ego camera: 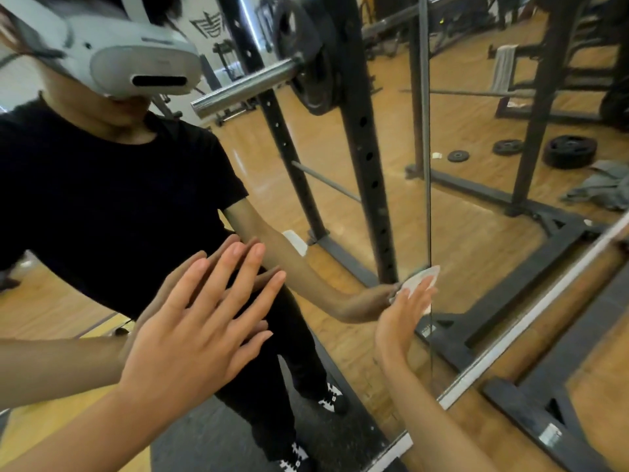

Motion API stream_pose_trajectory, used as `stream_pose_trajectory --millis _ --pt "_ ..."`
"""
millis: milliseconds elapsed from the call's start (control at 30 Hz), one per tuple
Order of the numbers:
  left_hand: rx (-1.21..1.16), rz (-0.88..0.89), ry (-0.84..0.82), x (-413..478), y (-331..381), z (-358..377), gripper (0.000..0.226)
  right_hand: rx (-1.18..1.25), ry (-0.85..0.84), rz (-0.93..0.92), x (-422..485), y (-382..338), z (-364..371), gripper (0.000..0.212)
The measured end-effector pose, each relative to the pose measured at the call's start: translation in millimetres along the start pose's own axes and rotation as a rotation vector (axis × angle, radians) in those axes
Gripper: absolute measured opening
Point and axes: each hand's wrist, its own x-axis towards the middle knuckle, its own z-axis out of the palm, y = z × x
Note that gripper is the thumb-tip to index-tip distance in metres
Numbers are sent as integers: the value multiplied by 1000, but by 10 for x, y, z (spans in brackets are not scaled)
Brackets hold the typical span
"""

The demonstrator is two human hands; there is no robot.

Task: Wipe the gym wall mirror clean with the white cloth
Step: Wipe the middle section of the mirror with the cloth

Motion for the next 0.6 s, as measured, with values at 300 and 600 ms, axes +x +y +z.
stream_pose_trajectory --millis 300,600 --pt "-4 -4 -4 15 -9 -3 76 -170 34 -790 -152 -2009 349 59" --pt "-204 -54 17 50 41 86 72 -185 -31 -214 -36 -99 20 71"
